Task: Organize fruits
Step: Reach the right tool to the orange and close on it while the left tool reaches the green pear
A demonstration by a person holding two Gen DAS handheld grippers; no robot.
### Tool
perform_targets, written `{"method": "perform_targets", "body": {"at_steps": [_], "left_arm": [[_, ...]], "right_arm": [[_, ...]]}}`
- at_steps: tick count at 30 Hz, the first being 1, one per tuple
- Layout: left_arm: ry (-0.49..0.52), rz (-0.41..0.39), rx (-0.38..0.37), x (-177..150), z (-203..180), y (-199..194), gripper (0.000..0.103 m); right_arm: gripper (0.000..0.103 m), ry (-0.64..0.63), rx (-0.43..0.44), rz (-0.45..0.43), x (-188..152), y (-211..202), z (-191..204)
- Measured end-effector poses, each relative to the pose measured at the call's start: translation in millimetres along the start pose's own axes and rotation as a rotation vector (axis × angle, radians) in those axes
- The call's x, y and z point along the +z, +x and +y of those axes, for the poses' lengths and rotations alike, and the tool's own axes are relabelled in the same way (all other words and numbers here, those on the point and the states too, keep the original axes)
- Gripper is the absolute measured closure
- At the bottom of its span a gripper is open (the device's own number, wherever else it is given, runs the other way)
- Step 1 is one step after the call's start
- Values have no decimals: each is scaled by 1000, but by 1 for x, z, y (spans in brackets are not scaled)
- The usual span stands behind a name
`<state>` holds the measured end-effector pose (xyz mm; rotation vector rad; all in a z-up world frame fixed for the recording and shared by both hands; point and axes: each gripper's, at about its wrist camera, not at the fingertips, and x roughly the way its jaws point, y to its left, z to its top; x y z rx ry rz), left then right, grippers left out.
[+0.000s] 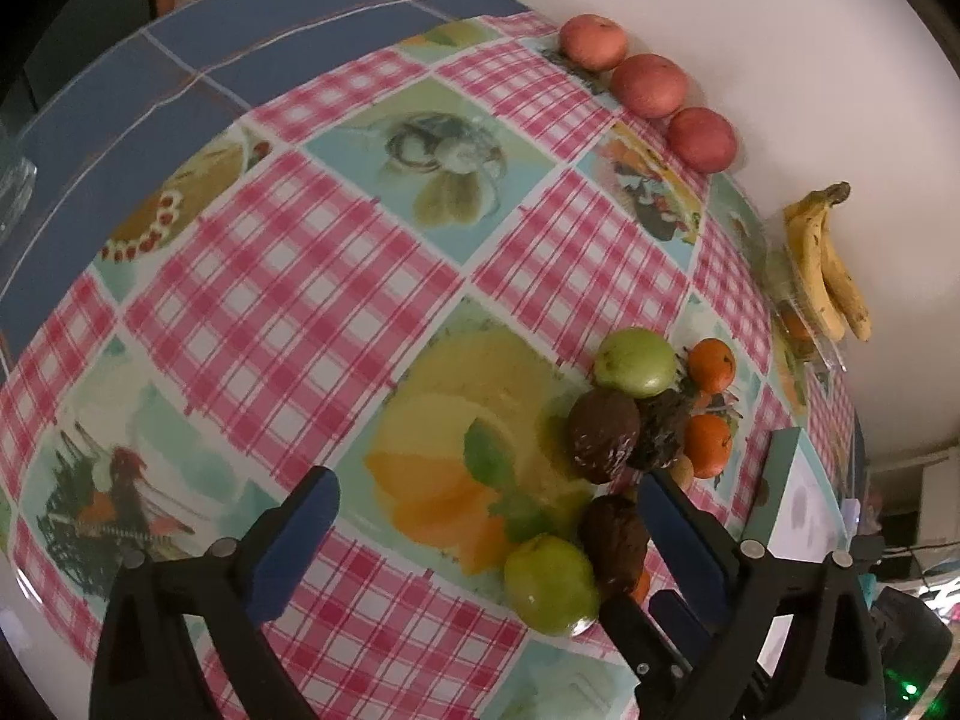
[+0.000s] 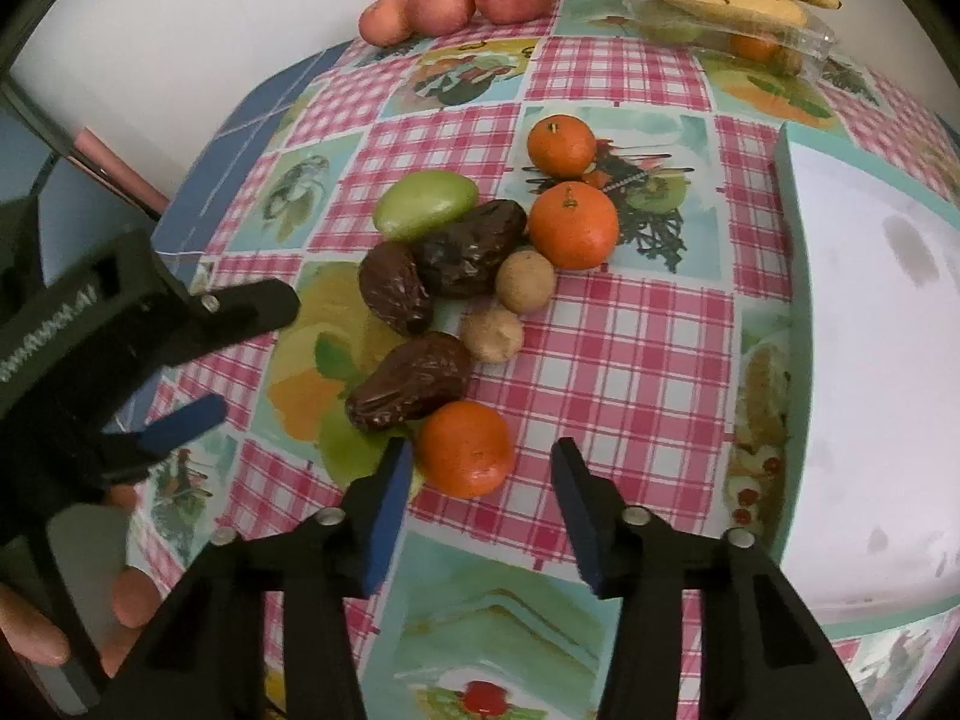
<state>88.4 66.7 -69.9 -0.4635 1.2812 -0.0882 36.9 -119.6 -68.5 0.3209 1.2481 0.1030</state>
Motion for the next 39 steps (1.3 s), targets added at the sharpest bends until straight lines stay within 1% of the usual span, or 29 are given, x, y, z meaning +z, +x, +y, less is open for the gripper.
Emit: {"method": "perform_targets", "body": {"at_steps": [4, 9, 10, 11, 14, 16, 19, 21, 23, 26, 29, 32, 33, 34, 35, 36, 39], "left_arm": [[-13, 6, 9, -1, 3, 1, 3], [-5, 30, 6, -6, 2, 3, 4], [-4, 38, 0, -7, 2, 3, 5], [-2, 43, -6, -8, 2, 3, 9], [9, 54, -11, -11, 0, 2, 10], [5, 66, -23, -13, -1, 3, 12], [14, 89, -46, -16, -4, 4, 20], [23, 109, -63, -19, -7, 5, 29], [10, 142, -105, -23, -6, 7, 34], [-10, 176, -147, -28, -6, 10, 34], [-23, 177, -176, -31, -5, 7, 34], [0, 159, -171, -34, -9, 2, 35], [10, 158, -170, -35, -10, 1, 36], [24, 164, -169, -35, -12, 2, 38], [40, 171, -165, -37, -16, 3, 42], [52, 176, -159, -38, -17, 5, 44], [86, 196, -144, -42, -23, 9, 45]], "right_arm": [[70, 18, 43, -1, 1, 0, 0], [71, 10, 33, -6, -2, -2, 0], [74, 9, 28, -8, -2, -3, 0], [74, 0, 10, -15, -3, -6, 0], [75, -3, -45, -41, -4, -16, -4], [75, 3, -63, -46, -3, -20, -9], [75, 33, -50, -42, -4, -22, -18], [75, 44, -48, -40, -3, -22, -20], [75, 53, -63, -40, -3, -23, -22], [75, 70, -96, -44, -3, -25, -27], [75, 97, -117, -45, -3, -26, -34], [75, 124, -135, -45, -4, -28, -41], [75, 133, -133, -46, -4, -29, -43], [75, 141, -132, -50, -4, -30, -46], [75, 146, -133, -54, -4, -32, -47], [75, 153, -134, -61, -5, -34, -48], [75, 165, -128, -73, -5, -38, -49]]}}
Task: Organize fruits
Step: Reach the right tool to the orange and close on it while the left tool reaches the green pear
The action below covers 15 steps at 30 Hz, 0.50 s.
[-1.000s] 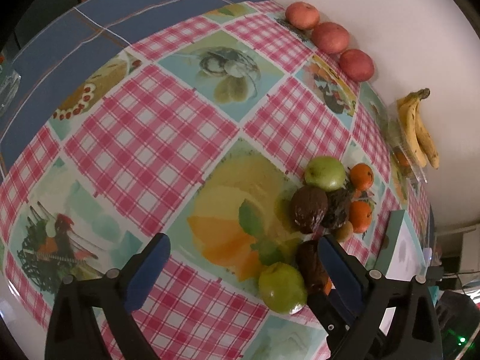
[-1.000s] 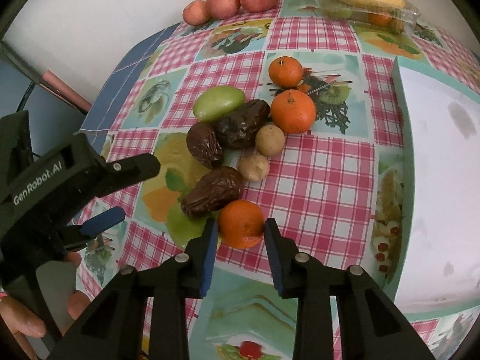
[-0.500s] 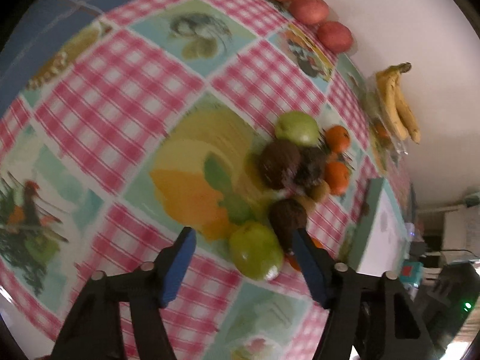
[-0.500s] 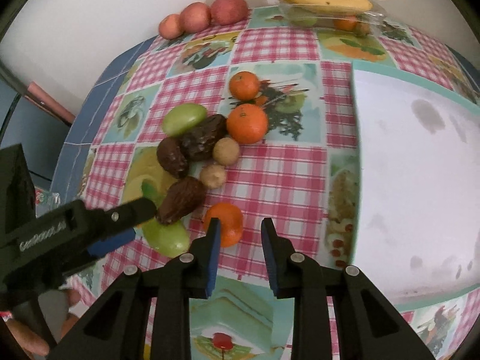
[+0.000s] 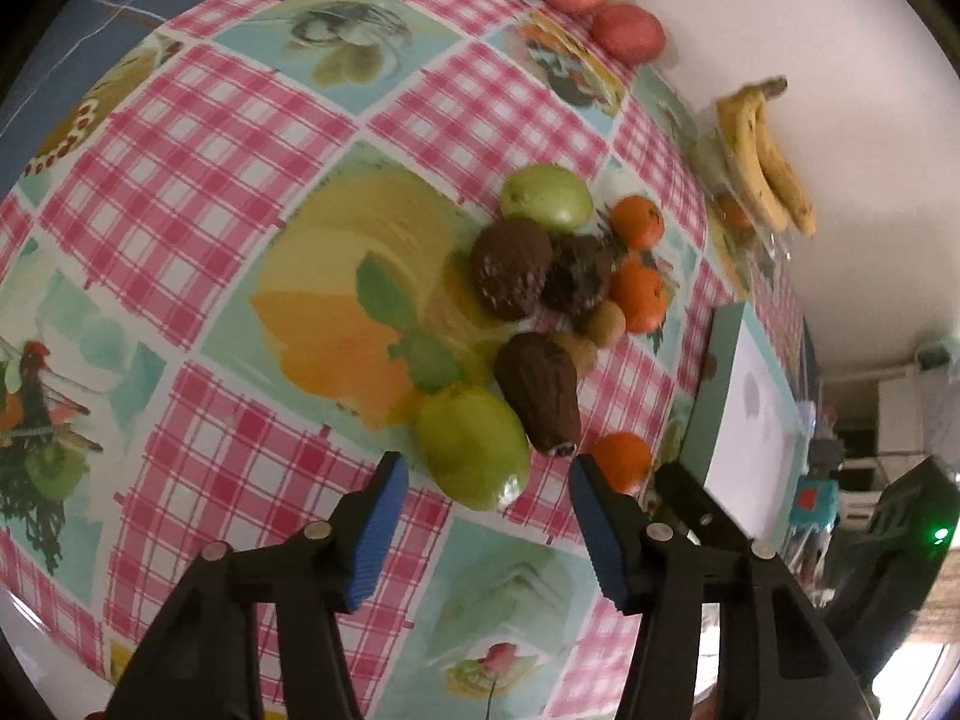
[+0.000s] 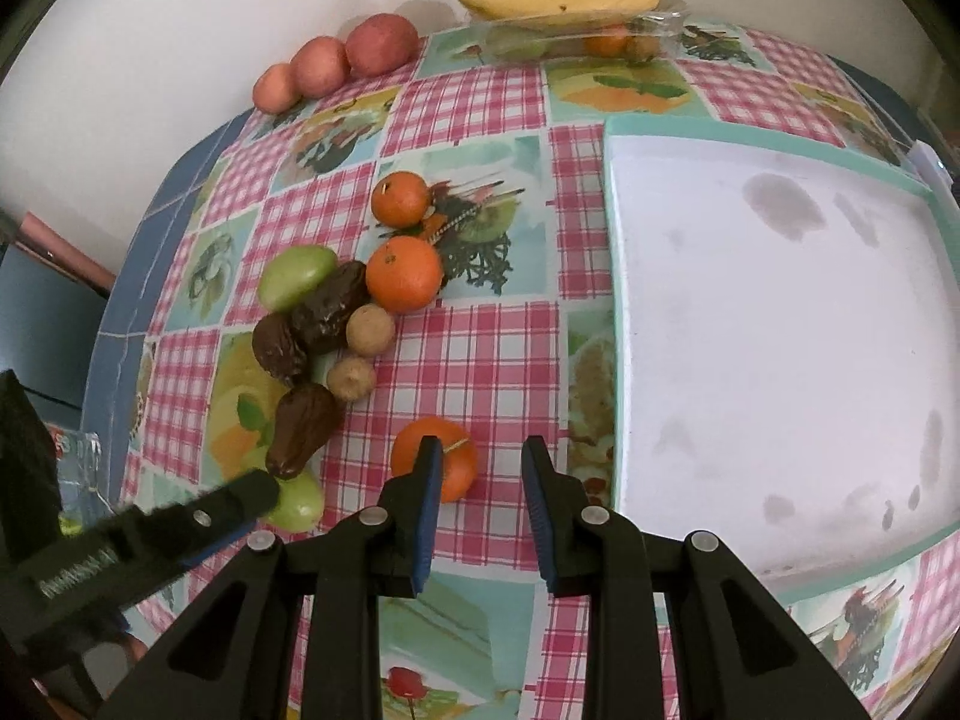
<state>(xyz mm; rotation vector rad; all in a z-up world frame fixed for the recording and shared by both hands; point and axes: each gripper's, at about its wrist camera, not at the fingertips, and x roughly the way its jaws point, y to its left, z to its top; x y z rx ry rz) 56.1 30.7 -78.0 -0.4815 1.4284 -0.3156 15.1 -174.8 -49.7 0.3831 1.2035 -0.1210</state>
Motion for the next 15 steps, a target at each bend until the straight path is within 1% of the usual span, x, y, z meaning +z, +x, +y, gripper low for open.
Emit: {"method": "perform_targets", "body": {"at_steps": [1, 4, 5, 12, 14, 15], "left_arm": [[11, 4, 11, -1, -2, 2, 46], [33, 12, 47, -1, -3, 8, 55], [31, 17, 53, -1, -3, 9, 61], [0, 9, 29, 2, 0, 11, 61], [-6, 8, 25, 2, 2, 9, 61], [-12, 7, 20, 2, 3, 9, 61]], "right_arm": [[75, 3, 3, -5, 0, -2, -1], [75, 3, 6, -19, 1, -5, -1], [75, 4, 8, -20, 1, -5, -1], [74, -1, 18, -17, 1, -3, 2], [69, -8, 20, -16, 1, -2, 3], [65, -13, 24, -15, 2, -1, 4]]}}
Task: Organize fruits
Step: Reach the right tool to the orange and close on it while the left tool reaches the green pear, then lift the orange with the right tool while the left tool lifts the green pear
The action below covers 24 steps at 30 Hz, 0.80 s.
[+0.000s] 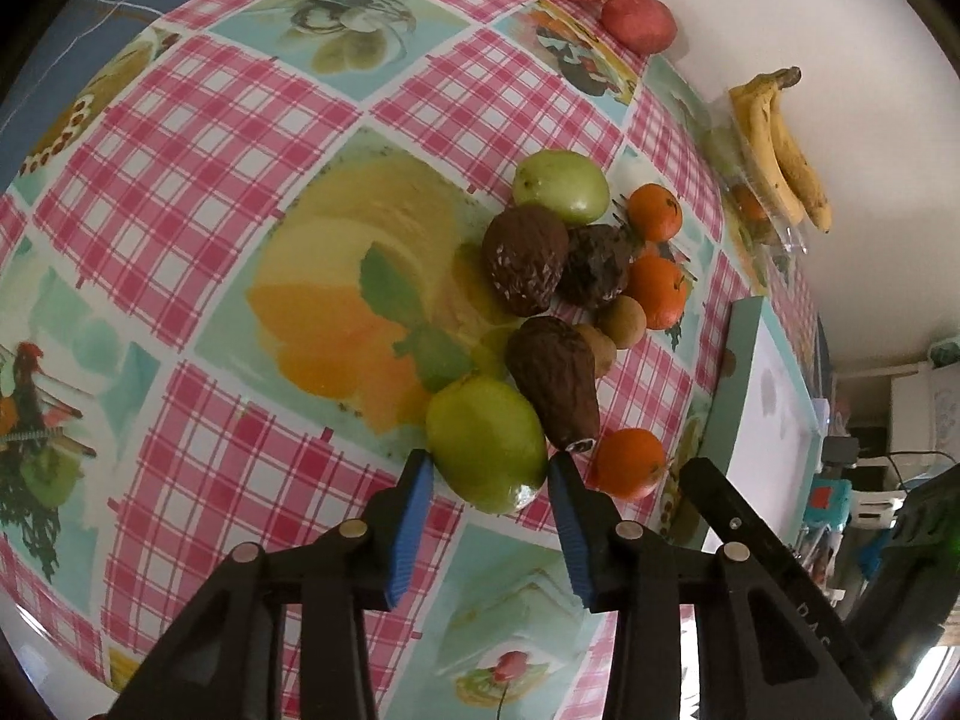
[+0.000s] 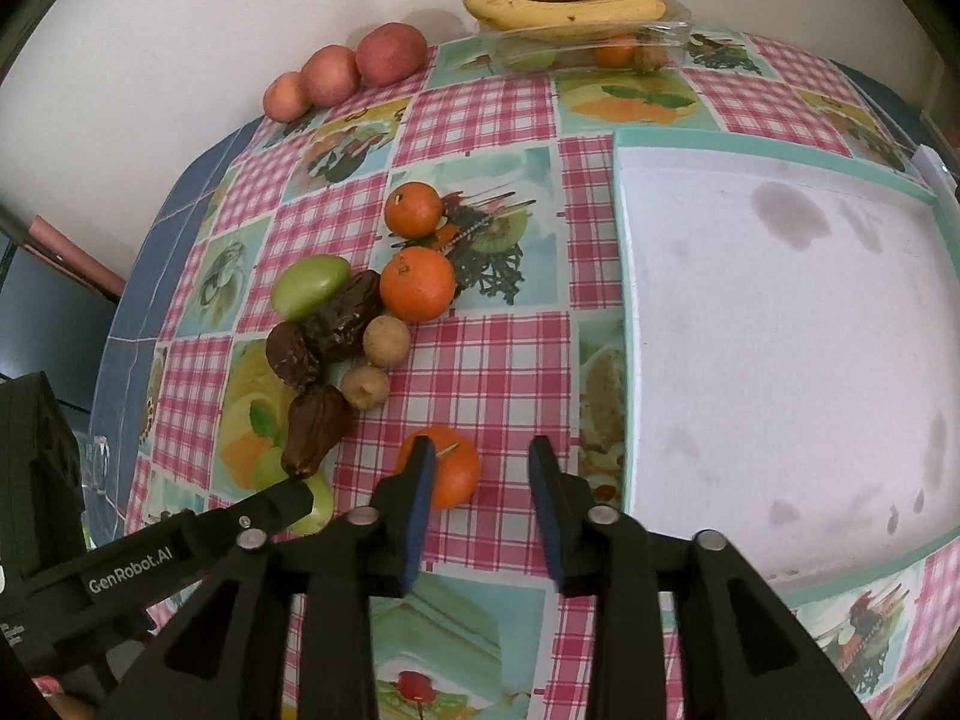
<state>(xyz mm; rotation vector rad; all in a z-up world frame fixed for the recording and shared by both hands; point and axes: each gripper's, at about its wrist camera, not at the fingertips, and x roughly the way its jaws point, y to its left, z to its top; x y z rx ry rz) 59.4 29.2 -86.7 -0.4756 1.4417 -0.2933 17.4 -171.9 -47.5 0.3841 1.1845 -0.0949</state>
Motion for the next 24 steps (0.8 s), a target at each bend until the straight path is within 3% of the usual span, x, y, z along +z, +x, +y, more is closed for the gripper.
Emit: {"method": "perform_targets", "body": {"at_steps": [8, 18, 20, 24], "left_arm": [[-15, -5, -9, 0, 7, -10, 62], [-27, -6, -16, 0, 7, -9, 62], [-28, -6, -15, 0, 7, -9, 62], [-29, -7, -14, 0, 7, -9, 62]], "right_arm": [[64, -69, 9, 46, -3, 19, 14], [64, -50, 80, 71, -8, 29, 16], [69, -47, 97, 73, -8, 30, 16], [69, -28, 86, 62, -7, 27, 12]]}}
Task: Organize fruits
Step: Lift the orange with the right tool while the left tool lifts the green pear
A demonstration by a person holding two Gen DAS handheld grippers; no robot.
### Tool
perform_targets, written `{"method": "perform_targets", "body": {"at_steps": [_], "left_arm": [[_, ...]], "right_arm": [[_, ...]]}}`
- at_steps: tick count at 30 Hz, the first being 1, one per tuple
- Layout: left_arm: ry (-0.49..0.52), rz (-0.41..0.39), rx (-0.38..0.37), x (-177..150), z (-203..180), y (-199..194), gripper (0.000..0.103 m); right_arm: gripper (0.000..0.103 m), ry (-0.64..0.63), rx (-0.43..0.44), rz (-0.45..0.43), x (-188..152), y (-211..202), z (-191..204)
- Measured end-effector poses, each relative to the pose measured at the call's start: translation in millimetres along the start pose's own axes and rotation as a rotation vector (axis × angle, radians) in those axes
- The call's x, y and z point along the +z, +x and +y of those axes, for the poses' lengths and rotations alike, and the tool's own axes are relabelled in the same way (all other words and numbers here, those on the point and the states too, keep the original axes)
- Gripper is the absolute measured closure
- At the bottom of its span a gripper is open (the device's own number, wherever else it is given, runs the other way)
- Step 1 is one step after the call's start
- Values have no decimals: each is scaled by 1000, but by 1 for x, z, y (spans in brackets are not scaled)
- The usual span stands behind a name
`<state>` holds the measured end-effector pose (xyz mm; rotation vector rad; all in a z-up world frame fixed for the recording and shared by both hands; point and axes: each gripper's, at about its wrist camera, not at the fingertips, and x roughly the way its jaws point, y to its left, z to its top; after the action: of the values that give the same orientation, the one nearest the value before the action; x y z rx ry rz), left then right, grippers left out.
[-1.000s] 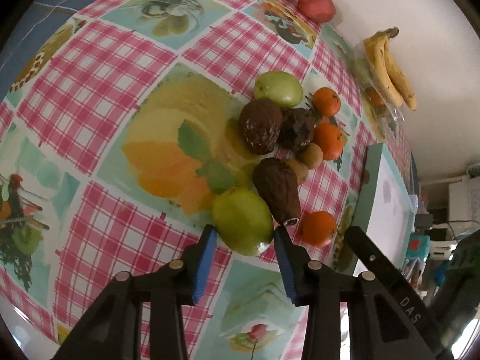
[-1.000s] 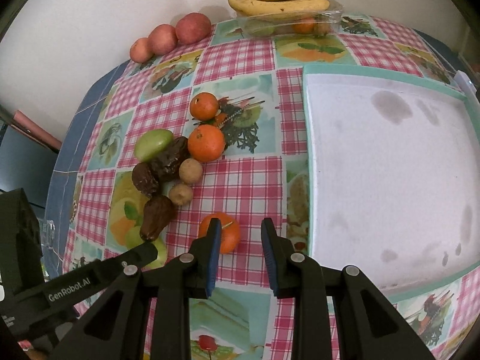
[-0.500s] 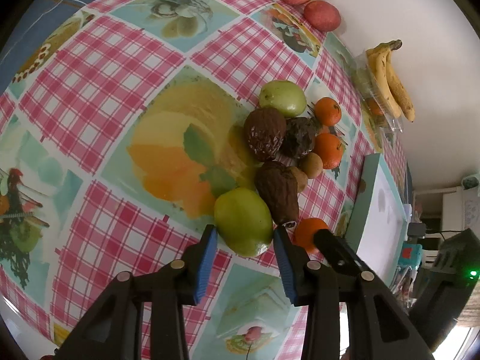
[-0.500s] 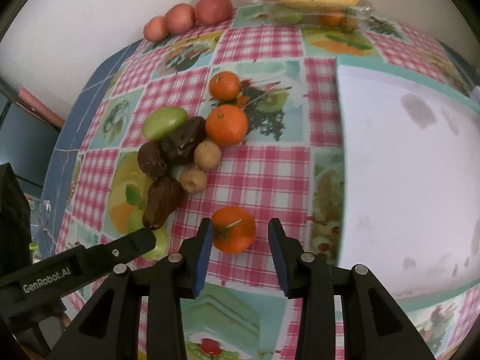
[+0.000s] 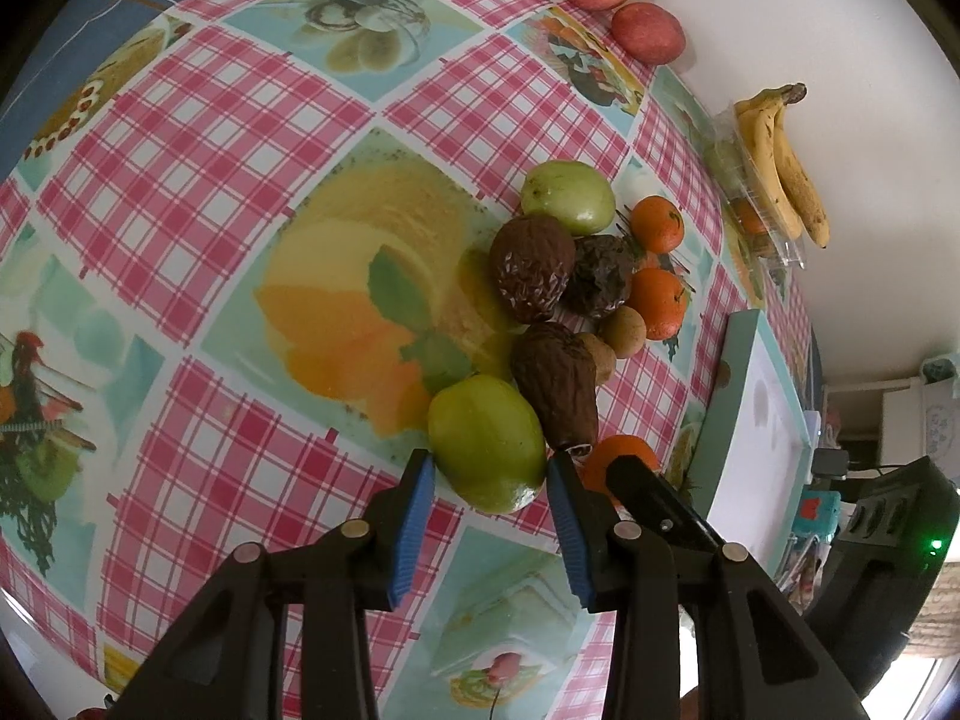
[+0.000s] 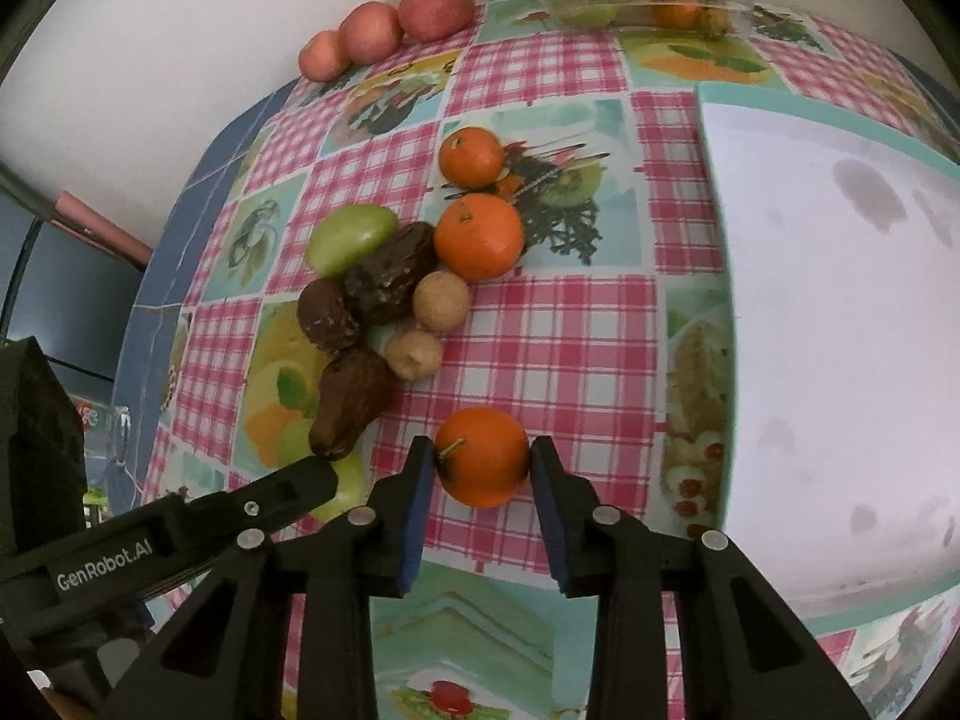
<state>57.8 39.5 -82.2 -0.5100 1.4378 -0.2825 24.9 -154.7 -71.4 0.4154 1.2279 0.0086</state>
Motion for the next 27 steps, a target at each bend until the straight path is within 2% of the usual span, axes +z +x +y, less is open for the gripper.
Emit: {"method": "perform_targets", "body": {"at_steps": [4, 7, 11, 16, 17, 20, 23, 25, 26, 27], "left_arm": [[6, -4, 5, 0, -1, 0, 62], [14, -18, 10, 1, -3, -3, 62], [29, -72, 7, 2, -6, -15, 64], [61, -143, -34, 2, -14, -35, 75], [67, -151, -39, 2, -15, -37, 87], [84, -151, -32, 2, -18, -37, 88], [70, -115, -7, 4, -16, -27, 88], [57, -124, 19, 3, -14, -25, 82], [54, -130, 35, 4, -13, -25, 72], [51, -133, 47, 4, -12, -24, 53]], "right_arm": [[69, 27, -24, -20, 1, -6, -9], [69, 15, -84, -74, 3, -21, -12], [69, 20, -111, -149, 8, -43, -17], [69, 52, -153, -222, 10, -66, -32], [69, 63, -154, -228, 9, -68, -36], [69, 99, -160, -233, 7, -73, -47], [69, 124, -159, -224, 7, -72, -53], [69, 131, -155, -223, 7, -72, -54], [69, 128, -156, -224, 7, -73, -54], [69, 127, -157, -224, 6, -73, -54]]}}
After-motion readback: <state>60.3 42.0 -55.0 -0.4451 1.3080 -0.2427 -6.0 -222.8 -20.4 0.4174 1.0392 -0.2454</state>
